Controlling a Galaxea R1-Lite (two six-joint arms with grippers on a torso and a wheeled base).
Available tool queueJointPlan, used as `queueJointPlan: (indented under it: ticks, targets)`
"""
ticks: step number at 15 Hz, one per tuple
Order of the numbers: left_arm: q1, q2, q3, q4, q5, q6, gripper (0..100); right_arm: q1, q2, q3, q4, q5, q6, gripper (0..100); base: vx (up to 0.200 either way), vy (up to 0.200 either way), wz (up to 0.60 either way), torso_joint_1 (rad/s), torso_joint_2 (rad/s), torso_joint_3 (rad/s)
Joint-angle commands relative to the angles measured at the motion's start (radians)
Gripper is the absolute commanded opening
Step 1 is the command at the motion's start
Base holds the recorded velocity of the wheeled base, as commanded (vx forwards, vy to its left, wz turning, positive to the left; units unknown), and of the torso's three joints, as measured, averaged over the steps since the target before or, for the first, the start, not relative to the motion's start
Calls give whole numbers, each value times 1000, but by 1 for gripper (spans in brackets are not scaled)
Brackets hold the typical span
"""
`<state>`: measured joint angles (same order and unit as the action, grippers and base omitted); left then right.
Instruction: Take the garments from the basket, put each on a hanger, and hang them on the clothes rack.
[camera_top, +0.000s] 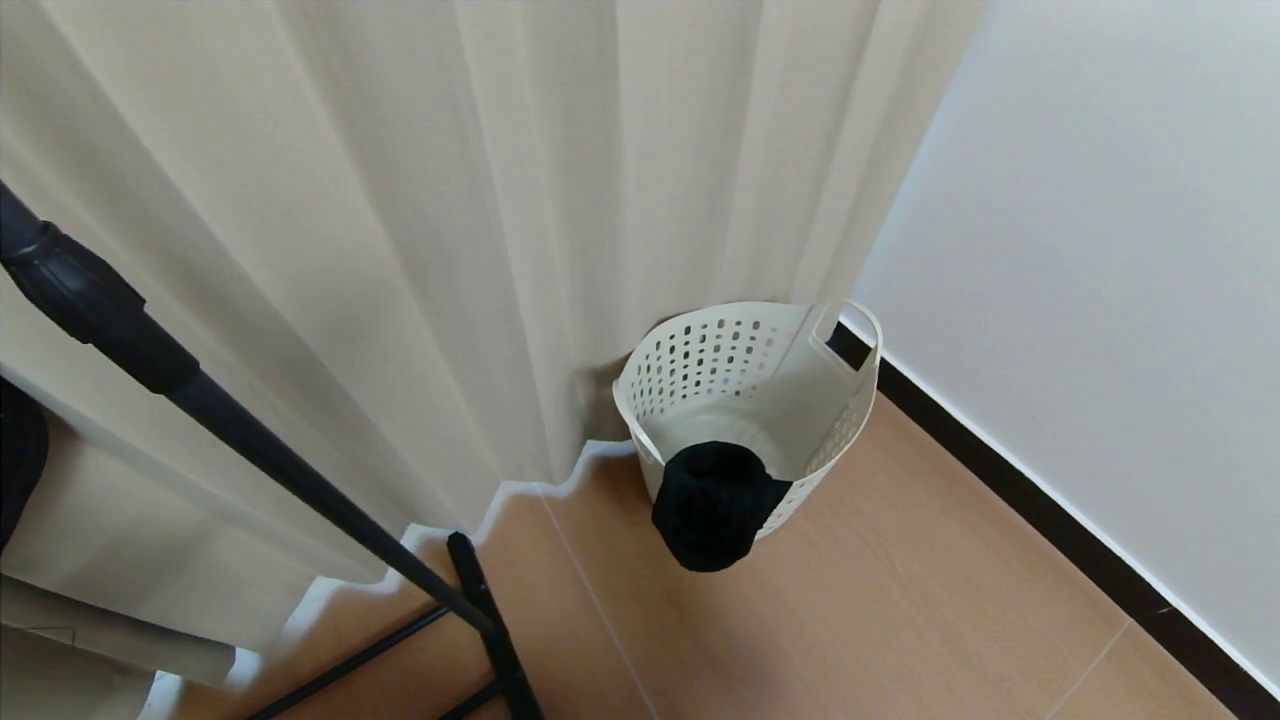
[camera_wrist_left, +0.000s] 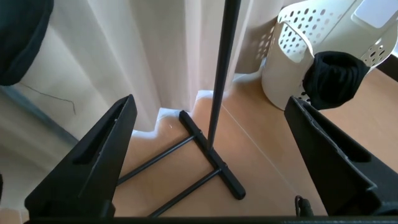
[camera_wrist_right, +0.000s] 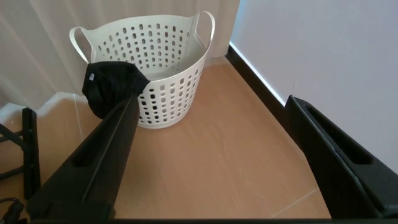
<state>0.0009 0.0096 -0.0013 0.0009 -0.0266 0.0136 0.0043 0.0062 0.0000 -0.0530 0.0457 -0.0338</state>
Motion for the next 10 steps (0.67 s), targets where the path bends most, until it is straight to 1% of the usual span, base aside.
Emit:
queueJointPlan:
  ticks: [1,10]
  targets:
    - [1,1,0,-1,1,0,100,0,1,0,-1,0,0,100,0,0,0,2,-2,-203]
    - [1,1,0,-1,1,0,100,0,1,0,-1,0,0,100,0,0,0,2,3,-198]
